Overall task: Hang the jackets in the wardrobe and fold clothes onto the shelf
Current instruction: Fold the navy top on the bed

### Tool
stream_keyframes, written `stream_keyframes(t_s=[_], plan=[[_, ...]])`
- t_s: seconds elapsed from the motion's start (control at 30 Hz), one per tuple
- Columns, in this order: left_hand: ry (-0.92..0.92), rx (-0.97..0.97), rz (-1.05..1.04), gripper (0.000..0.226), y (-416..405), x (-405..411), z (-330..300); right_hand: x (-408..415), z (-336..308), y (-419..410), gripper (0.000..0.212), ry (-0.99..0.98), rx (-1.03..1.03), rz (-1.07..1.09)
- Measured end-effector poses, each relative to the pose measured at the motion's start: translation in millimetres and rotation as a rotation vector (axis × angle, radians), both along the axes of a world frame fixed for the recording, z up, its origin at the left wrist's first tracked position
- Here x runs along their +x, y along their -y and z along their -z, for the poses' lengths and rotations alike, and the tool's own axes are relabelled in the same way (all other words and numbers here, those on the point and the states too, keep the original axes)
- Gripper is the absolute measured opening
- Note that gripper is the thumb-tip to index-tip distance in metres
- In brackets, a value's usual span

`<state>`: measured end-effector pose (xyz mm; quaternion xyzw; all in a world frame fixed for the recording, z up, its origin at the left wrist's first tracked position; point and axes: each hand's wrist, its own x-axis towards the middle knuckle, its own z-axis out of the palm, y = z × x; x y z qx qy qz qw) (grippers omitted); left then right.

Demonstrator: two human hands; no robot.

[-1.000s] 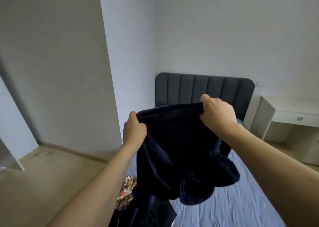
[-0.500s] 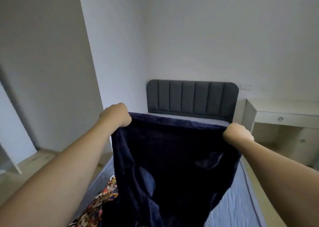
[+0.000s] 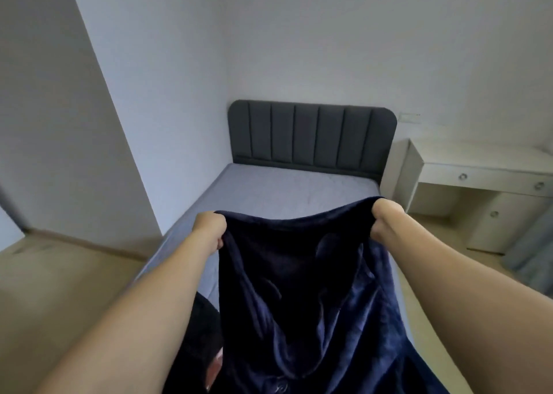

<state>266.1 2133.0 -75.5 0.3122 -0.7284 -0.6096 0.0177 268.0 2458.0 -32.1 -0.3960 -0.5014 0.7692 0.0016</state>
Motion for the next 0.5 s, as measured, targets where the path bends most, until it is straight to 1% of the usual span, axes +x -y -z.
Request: stream_keyframes(t_s=[0.03,0.1,0.17,0.27,0.37,0.47,0.5], plan=[[-0.029,0.053,-0.019,0.033,-4.8,-15.8,-3.8,-13.8,1.6,-5.5,0.032,-0.014,-0.03,0.038],[-0.17,0.128,-0.02,0.04,-17.7,-47.4,-24.5,-38.8,-8.3,-22.3,0.039,-0.142,0.0,0.125],[-0.319,0.161,-0.048,0.042,-23.3,-72.3,-50.1,-53.9,-25.7,-32.3,0.039,-0.272,0.037,0.145],[-0.45,0.125,-0.035,0.04,-28.9,-84.0,-81.0,-61.7,-50.7,-34.3,0.039,-0.457,0.106,0.109],[-0.555,0.045,-0.045,0.043,-37.7,-74.4,-104.5,-56.3,-66.4,-36.6,0.049,-0.585,0.168,0.082],[-0.608,-0.031,-0.068,0.043,-36.9,-55.0,-111.7,-42.2,-63.8,-52.0,0.055,-0.619,0.355,-0.025],[-0.591,-0.089,-0.055,0.044,-36.0,-44.7,-108.2,-35.5,-56.2,-59.0,0.056,-0.613,0.432,-0.084]])
